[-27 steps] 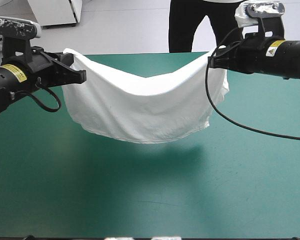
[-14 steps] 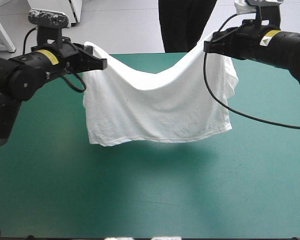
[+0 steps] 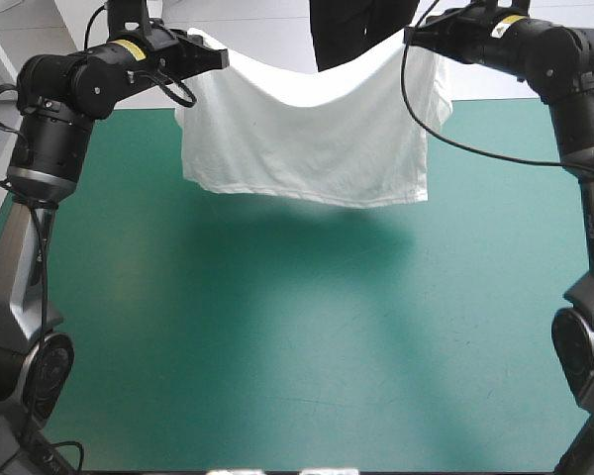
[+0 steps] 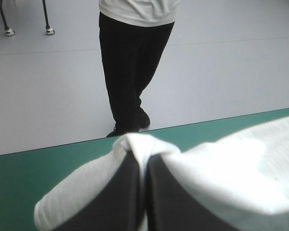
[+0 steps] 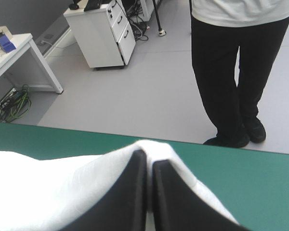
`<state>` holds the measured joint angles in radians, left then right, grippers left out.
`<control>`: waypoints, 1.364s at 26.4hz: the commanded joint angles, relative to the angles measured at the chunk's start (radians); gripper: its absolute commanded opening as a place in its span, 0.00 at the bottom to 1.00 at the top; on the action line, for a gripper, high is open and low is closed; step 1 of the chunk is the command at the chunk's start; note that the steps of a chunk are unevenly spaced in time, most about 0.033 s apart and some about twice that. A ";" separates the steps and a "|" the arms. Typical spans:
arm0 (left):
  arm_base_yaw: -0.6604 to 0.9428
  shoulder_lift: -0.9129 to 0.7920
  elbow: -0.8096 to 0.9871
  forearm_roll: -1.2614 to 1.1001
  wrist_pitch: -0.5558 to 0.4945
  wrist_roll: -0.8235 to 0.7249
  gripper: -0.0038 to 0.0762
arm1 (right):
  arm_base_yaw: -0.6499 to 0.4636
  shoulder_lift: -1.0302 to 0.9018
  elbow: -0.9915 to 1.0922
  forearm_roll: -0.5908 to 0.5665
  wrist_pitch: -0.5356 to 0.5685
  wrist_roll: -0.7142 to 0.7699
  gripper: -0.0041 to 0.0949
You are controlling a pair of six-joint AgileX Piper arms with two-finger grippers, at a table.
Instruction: Fold the cloth
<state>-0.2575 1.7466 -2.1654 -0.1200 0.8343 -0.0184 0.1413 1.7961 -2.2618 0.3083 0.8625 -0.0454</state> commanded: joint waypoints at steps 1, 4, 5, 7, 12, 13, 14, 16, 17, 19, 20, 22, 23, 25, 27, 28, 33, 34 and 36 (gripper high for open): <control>0.004 -0.022 -0.039 -0.037 -0.092 0.018 0.04 | -0.023 0.040 -0.160 0.046 0.004 -0.022 0.02; 0.014 -0.017 -0.007 -0.052 -0.059 0.018 0.04 | -0.023 0.058 -0.149 0.046 0.045 -0.022 0.02; 0.022 -0.017 0.013 -0.072 -0.046 0.018 0.04 | -0.023 0.058 -0.129 0.046 0.058 -0.023 0.02; 0.035 -0.021 0.077 -0.111 -0.008 0.018 0.04 | -0.023 0.048 -0.068 0.046 0.091 -0.031 0.02; 0.041 -0.072 0.310 -0.214 0.074 0.109 0.04 | -0.023 -0.028 0.185 0.039 0.107 -0.063 0.02; 0.041 -0.088 0.365 -0.234 0.087 0.136 0.04 | -0.023 -0.047 0.244 0.033 0.112 -0.067 0.02; 0.041 -0.101 0.409 -0.245 0.094 0.147 0.04 | -0.023 -0.065 0.291 0.025 0.117 -0.067 0.02; 0.041 -0.137 0.512 -0.261 0.111 0.148 0.04 | -0.023 -0.108 0.410 0.014 0.130 -0.067 0.02; 0.041 -0.153 0.550 -0.263 0.122 0.148 0.04 | -0.023 -0.131 0.469 0.014 0.132 -0.069 0.02; 0.036 -0.188 0.640 -0.263 0.140 0.150 0.04 | -0.023 -0.171 0.572 0.014 0.143 -0.071 0.02; 0.032 -0.207 0.682 -0.263 0.145 0.153 0.04 | -0.020 -0.198 0.637 0.014 0.145 -0.071 0.02; 0.023 -0.239 0.757 -0.263 0.146 0.179 0.04 | -0.013 -0.234 0.719 0.014 0.148 -0.083 0.02; 0.014 -0.257 0.792 -0.259 0.146 0.179 0.04 | -0.005 -0.259 0.777 0.014 0.148 -0.088 0.02; 0.000 -0.279 0.847 -0.255 0.149 0.189 0.04 | 0.011 -0.288 0.855 0.014 0.150 -0.089 0.02; -0.015 -0.292 0.897 -0.255 0.157 0.194 0.04 | 0.030 -0.321 0.933 0.011 0.152 -0.089 0.02; -0.031 -0.295 0.946 -0.254 0.174 0.197 0.04 | 0.047 -0.352 1.005 -0.008 0.152 -0.089 0.02; -0.059 -0.299 1.098 -0.250 0.225 0.197 0.04 | 0.094 -0.425 1.181 -0.038 0.160 -0.085 0.02; -0.059 -0.307 1.134 -0.250 0.239 0.197 0.04 | 0.101 -0.441 1.223 -0.039 0.160 -0.085 0.02; -0.059 -0.330 1.170 -0.253 0.235 0.197 0.04 | 0.103 -0.462 1.280 -0.039 0.160 -0.085 0.02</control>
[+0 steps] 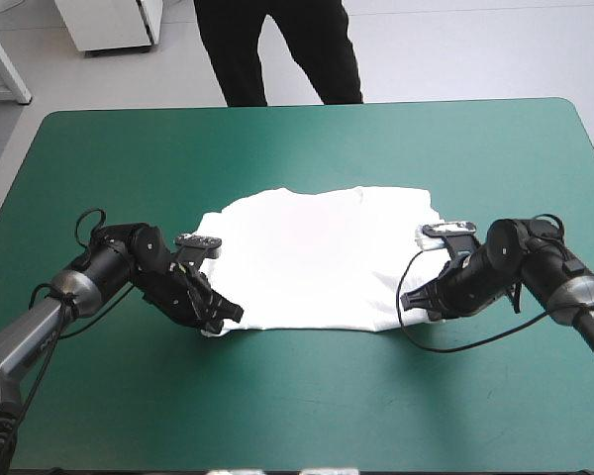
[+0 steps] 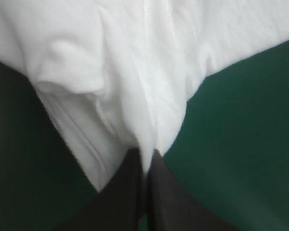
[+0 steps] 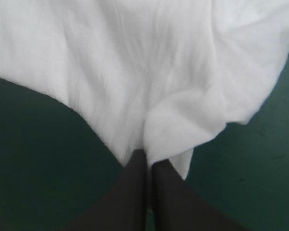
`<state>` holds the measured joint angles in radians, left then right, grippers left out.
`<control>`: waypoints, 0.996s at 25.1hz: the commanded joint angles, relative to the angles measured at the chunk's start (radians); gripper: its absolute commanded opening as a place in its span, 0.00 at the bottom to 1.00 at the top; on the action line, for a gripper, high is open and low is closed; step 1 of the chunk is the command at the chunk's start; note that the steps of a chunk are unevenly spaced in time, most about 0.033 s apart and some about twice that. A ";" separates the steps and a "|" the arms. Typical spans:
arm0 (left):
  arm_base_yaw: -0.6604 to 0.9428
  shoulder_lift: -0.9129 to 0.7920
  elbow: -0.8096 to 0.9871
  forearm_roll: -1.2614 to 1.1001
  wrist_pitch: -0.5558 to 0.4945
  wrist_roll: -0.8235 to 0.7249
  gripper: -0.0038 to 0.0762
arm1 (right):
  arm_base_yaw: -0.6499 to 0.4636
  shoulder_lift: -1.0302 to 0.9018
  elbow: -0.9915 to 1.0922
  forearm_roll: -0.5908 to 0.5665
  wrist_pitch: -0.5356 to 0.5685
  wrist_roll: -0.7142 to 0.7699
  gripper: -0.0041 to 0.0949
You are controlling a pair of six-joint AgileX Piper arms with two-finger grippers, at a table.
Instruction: Fold the cloth
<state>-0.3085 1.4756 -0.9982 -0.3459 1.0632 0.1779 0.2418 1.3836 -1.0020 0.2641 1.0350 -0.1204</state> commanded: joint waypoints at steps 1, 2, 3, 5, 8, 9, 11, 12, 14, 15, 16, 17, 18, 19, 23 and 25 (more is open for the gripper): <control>-0.008 -0.073 0.017 -0.026 0.004 0.001 0.04 | 0.002 -0.057 0.044 0.005 -0.019 -0.010 0.02; -0.008 -0.076 0.026 -0.023 -0.007 0.001 0.04 | 0.002 -0.059 0.054 0.005 -0.022 -0.010 0.02; -0.008 -0.076 0.034 -0.021 -0.011 0.001 0.04 | 0.002 -0.059 0.062 -0.002 -0.024 -0.010 0.03; -0.008 -0.074 0.036 0.004 -0.005 0.001 0.04 | 0.002 -0.057 0.064 -0.025 -0.026 -0.010 0.05; -0.008 -0.074 0.036 0.038 0.012 0.001 0.19 | 0.002 -0.057 0.064 -0.045 -0.017 -0.015 0.25; -0.008 -0.074 0.036 0.043 0.017 0.001 0.31 | 0.002 -0.057 0.064 -0.040 -0.015 -0.015 0.33; -0.008 -0.074 0.036 0.043 0.034 0.001 0.46 | 0.002 -0.057 0.060 -0.038 -0.004 -0.015 0.45; -0.008 -0.074 0.034 0.047 0.049 0.001 0.53 | 0.002 -0.058 0.058 -0.039 0.004 -0.015 0.51; -0.008 -0.079 0.032 0.056 0.080 -0.003 0.63 | 0.002 -0.066 0.054 -0.049 0.023 -0.013 0.59; -0.008 -0.084 0.025 0.064 0.104 -0.008 0.67 | 0.002 -0.073 0.049 -0.059 0.032 -0.011 0.62; -0.008 -0.092 0.017 0.068 0.126 -0.008 0.69 | 0.002 -0.083 0.037 -0.078 0.040 0.000 0.62; -0.008 -0.105 0.001 0.079 0.147 -0.008 0.69 | 0.002 -0.095 0.021 -0.104 0.042 0.020 0.62; -0.008 -0.125 -0.022 0.088 0.164 -0.008 0.69 | 0.002 -0.108 0.001 -0.134 0.042 0.040 0.62; -0.008 -0.144 -0.051 0.098 0.170 -0.012 0.69 | 0.002 -0.117 -0.019 -0.161 0.044 0.054 0.62; -0.008 -0.251 -0.196 0.139 0.168 -0.042 0.69 | -0.001 -0.152 -0.137 -0.282 0.053 0.139 0.62; -0.008 -0.298 -0.282 0.167 0.151 -0.062 0.69 | -0.001 -0.155 -0.201 -0.348 0.054 0.181 0.62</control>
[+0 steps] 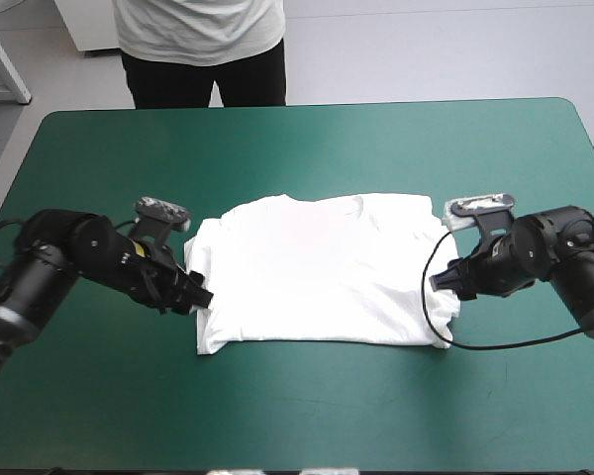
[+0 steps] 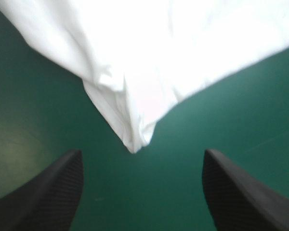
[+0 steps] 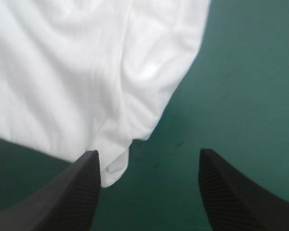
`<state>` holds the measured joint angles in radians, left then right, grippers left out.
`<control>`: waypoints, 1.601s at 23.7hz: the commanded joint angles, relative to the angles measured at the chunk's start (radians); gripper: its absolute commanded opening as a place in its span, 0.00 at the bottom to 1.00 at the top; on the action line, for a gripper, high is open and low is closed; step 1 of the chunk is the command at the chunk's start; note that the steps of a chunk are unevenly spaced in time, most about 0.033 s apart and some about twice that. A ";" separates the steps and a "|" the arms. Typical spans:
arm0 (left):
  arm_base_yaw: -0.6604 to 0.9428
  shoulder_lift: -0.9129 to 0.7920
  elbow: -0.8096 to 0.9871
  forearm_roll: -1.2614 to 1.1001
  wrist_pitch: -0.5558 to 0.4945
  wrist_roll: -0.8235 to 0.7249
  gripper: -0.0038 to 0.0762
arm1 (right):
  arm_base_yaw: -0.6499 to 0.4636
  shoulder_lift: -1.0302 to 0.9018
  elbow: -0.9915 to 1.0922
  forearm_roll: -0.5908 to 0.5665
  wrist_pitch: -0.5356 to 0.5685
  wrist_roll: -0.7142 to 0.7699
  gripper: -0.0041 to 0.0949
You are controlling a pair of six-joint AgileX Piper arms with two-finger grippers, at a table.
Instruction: Fold the cloth
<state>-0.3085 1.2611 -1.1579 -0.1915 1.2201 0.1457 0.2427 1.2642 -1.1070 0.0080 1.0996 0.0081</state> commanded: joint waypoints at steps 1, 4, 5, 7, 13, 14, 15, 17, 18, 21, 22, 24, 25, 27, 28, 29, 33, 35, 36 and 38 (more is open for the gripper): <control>-0.008 -0.101 -0.154 0.024 -0.017 -0.030 0.69 | -0.001 -0.036 -0.125 -0.114 -0.010 0.068 0.62; -0.008 -0.122 -0.251 0.093 -0.045 -0.086 0.69 | -0.001 -0.036 -0.175 -0.176 -0.045 0.128 0.62; -0.008 -0.118 -0.286 0.146 -0.063 -0.110 0.69 | -0.001 -0.036 -0.191 -0.181 -0.073 0.136 0.62; -0.006 -0.088 -0.283 0.238 -0.118 -0.155 0.69 | -0.001 -0.036 -0.196 -0.171 -0.096 0.159 0.62; 0.082 0.184 -0.283 0.266 -0.203 -0.179 0.69 | -0.001 -0.036 -0.196 -0.171 -0.093 0.123 0.62; 0.097 0.214 -0.283 0.263 -0.211 -0.179 0.69 | -0.001 -0.036 -0.196 -0.171 -0.092 0.118 0.62; 0.119 0.260 -0.283 0.252 -0.211 -0.179 0.69 | -0.001 -0.036 -0.196 -0.173 -0.089 0.118 0.61; 0.134 0.322 -0.283 0.216 -0.223 -0.160 0.69 | -0.001 -0.036 -0.196 -0.173 -0.085 0.111 0.61; 0.134 0.347 -0.283 0.214 -0.238 -0.156 0.69 | -0.001 -0.036 -0.196 -0.173 -0.085 0.108 0.61; 0.134 0.442 -0.283 0.202 -0.271 -0.156 0.69 | -0.001 -0.036 -0.196 -0.172 -0.074 0.098 0.61; 0.134 0.464 -0.283 0.197 -0.271 -0.156 0.69 | -0.001 -0.036 -0.196 -0.172 -0.073 0.098 0.61; 0.134 0.498 -0.283 0.191 -0.274 -0.156 0.69 | -0.001 -0.036 -0.196 -0.172 -0.064 0.091 0.61; 0.134 0.515 -0.283 0.183 -0.280 -0.156 0.69 | -0.001 -0.036 -0.196 -0.172 -0.062 0.091 0.61; 0.134 0.542 -0.283 0.164 -0.294 -0.156 0.68 | -0.001 -0.036 -0.196 -0.172 -0.057 0.087 0.61; 0.134 0.555 -0.283 0.157 -0.299 -0.156 0.68 | -0.001 -0.036 -0.196 -0.172 -0.057 0.087 0.62; 0.134 0.568 -0.283 0.157 -0.304 -0.156 0.68 | -0.001 -0.036 -0.196 -0.172 -0.057 0.087 0.61; 0.134 0.619 -0.283 0.145 -0.302 -0.152 0.65 | -0.001 -0.036 -0.196 -0.167 -0.056 0.087 0.61; 0.134 0.640 -0.283 0.115 -0.302 -0.146 0.62 | -0.001 -0.036 -0.196 -0.166 -0.056 0.087 0.61; 0.134 0.643 -0.283 0.107 -0.302 -0.146 0.60 | -0.001 -0.036 -0.196 -0.166 -0.054 0.087 0.61; 0.134 0.655 -0.283 0.089 -0.302 -0.146 0.52 | -0.001 -0.036 -0.196 -0.161 -0.052 0.087 0.61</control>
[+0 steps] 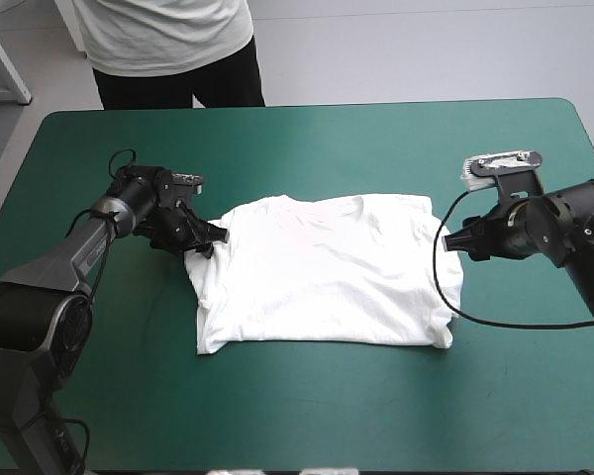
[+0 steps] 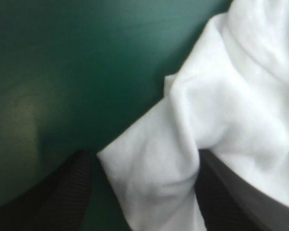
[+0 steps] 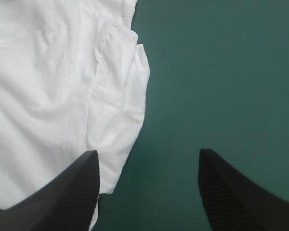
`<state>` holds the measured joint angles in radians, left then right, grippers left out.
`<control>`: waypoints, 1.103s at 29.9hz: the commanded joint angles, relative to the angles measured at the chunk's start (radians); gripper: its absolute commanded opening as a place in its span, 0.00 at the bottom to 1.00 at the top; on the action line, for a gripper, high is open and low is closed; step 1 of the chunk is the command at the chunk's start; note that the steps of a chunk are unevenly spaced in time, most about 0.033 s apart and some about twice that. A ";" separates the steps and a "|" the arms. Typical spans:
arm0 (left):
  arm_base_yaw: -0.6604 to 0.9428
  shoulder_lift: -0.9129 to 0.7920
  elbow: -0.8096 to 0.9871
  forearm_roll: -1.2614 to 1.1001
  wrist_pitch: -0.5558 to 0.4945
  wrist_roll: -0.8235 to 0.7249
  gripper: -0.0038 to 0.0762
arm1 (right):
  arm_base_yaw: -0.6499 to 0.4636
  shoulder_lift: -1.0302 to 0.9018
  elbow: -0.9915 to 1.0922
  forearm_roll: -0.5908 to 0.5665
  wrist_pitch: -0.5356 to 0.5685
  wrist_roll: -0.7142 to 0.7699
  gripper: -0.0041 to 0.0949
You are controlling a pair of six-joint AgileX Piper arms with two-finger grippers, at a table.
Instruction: Fold the cloth
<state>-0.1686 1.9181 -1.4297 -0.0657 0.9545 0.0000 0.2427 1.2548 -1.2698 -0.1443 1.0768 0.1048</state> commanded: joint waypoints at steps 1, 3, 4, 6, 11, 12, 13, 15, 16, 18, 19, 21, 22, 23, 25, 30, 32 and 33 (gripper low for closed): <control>-0.005 0.000 -0.011 -0.041 -0.036 0.000 0.47 | -0.001 -0.026 -0.033 -0.005 -0.029 -0.010 0.61; -0.005 0.003 -0.011 -0.043 -0.036 0.000 0.34 | -0.001 -0.026 -0.033 0.002 -0.029 -0.010 0.61; -0.005 0.003 -0.011 -0.043 -0.036 0.000 0.26 | -0.001 -0.026 -0.033 0.004 -0.029 -0.012 0.61; -0.005 0.003 -0.011 -0.043 -0.036 0.000 0.11 | -0.001 -0.026 -0.033 0.012 -0.029 -0.014 0.61; -0.005 -0.017 -0.021 -0.043 -0.011 0.000 0.04 | -0.001 -0.026 -0.033 0.026 -0.026 -0.014 0.61; -0.008 -0.028 -0.026 -0.045 0.002 0.000 0.04 | -0.001 -0.026 -0.033 0.026 -0.026 -0.014 0.61; -0.008 -0.042 -0.037 -0.046 0.015 0.000 0.04 | -0.001 -0.026 -0.033 0.026 -0.026 -0.014 0.61; -0.008 -0.077 -0.060 -0.066 0.040 0.000 0.04 | -0.001 -0.026 -0.033 0.026 -0.026 -0.014 0.61; -0.008 -0.093 -0.074 -0.090 0.056 0.000 0.04 | -0.001 -0.026 -0.033 0.026 -0.026 -0.014 0.61; -0.009 -0.120 -0.100 -0.152 0.082 0.030 0.04 | -0.001 -0.026 -0.033 0.026 -0.026 -0.014 0.61; -0.015 -0.131 -0.105 -0.182 0.084 0.034 0.04 | -0.001 -0.026 -0.033 0.026 -0.026 -0.018 0.61; -0.039 -0.145 -0.107 -0.199 0.080 0.034 0.04 | -0.001 -0.026 -0.033 0.026 -0.026 -0.018 0.61; -0.054 -0.149 -0.107 -0.200 0.078 0.034 0.04 | -0.001 -0.026 -0.033 0.028 -0.026 -0.018 0.61; -0.069 -0.148 -0.107 -0.205 0.076 0.034 0.04 | -0.001 -0.026 -0.033 0.030 -0.026 -0.018 0.61; -0.108 -0.145 -0.107 -0.212 0.062 0.030 0.04 | -0.001 -0.026 -0.033 0.044 -0.026 -0.024 0.61; -0.181 -0.106 -0.107 -0.218 0.004 0.026 0.04 | -0.001 -0.026 -0.033 0.071 -0.023 -0.035 0.61; -0.188 -0.079 -0.107 -0.219 -0.001 0.026 0.04 | -0.001 -0.026 -0.033 0.071 -0.023 -0.037 0.61; -0.188 -0.065 -0.107 -0.224 0.001 0.026 0.04 | -0.001 -0.026 -0.033 0.071 -0.023 -0.041 0.61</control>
<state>-0.3484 1.8697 -1.5080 -0.2648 0.9855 0.0283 0.2427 1.2548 -1.2698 -0.0697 1.0875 0.0787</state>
